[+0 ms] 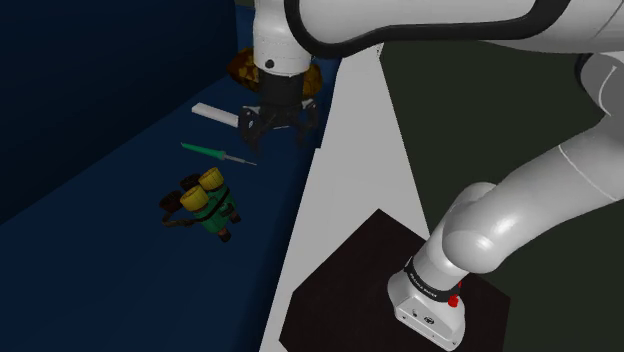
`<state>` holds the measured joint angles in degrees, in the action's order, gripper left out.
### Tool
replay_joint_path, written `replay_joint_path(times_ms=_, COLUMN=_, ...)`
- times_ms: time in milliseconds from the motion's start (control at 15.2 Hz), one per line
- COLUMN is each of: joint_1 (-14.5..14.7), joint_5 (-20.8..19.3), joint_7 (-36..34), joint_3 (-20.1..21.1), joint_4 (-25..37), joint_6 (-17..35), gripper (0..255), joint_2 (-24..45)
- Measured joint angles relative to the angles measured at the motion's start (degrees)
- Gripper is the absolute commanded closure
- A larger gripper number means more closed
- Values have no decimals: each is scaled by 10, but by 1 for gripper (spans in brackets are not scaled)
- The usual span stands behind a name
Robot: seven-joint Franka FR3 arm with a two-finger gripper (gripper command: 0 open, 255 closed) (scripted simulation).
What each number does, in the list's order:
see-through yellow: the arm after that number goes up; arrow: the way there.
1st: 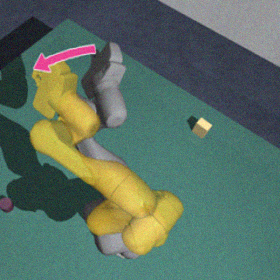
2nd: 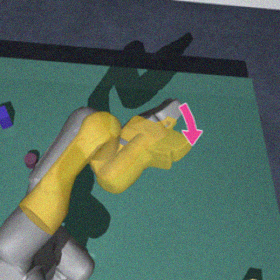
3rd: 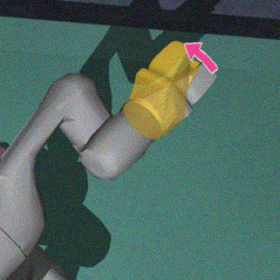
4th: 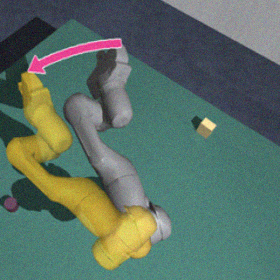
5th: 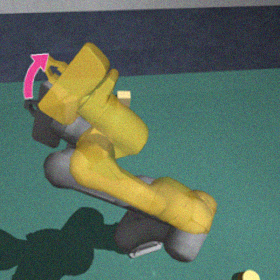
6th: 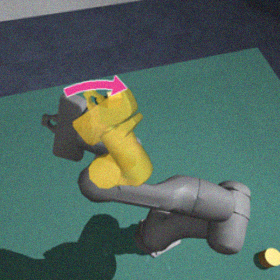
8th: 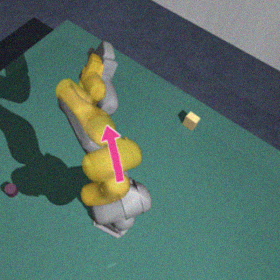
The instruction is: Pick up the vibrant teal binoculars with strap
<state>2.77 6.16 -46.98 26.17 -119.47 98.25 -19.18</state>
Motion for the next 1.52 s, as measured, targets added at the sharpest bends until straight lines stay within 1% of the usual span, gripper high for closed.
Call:
replay_joint_path(times_ms=198, joint_1=2, joint_5=-17, joint_7=-63, joint_3=37, joint_4=53, joint_6=-1, gripper=0, joint_2=70)
replay_joint_path(times_ms=264, joint_1=3, joint_5=-28, joint_7=-86, joint_3=51, joint_4=81, joint_6=-7, gripper=0, joint_2=101)
replay_joint_path(times_ms=396, joint_1=10, joint_5=-44, joint_7=-130, joint_3=71, joint_4=112, joint_6=-9, gripper=0, joint_2=147)
replay_joint_path(times_ms=462, joint_1=15, joint_5=-58, joint_7=-152, joint_3=80, joint_4=141, joint_6=-17, gripper=0, joint_2=178)
replay_joint_path(times_ms=660, joint_1=38, joint_5=-94, joint_7=-217, joint_3=99, joint_4=210, joint_6=-32, gripper=0, joint_2=262)
replay_joint_path(times_ms=792, joint_1=62, joint_5=-121, joint_7=-258, joint_3=104, joint_4=265, joint_6=-47, gripper=0, joint_2=322)
replay_joint_path(times_ms=858, joint_1=70, joint_5=-129, joint_7=-269, joint_3=105, joint_4=283, joint_6=-54, gripper=0, joint_2=340)
replay_joint_path(times_ms=1056, joint_1=78, joint_5=-139, joint_7=-281, joint_3=103, joint_4=289, joint_6=-44, gripper=0, joint_2=362)
replay_joint_path(times_ms=1386, joint_1=79, joint_5=-144, joint_7=-285, joint_3=101, joint_4=261, joint_6=-10, gripper=0, joint_2=371)
replay_joint_path(times_ms=1452, joint_1=79, joint_5=-144, joint_7=-285, joint_3=101, joint_4=257, joint_6=-7, gripper=255, joint_2=369)
replay_joint_path(times_ms=1518, joint_1=78, joint_5=-143, joint_7=-285, joint_3=101, joint_4=255, joint_6=-5, gripper=255, joint_2=369)
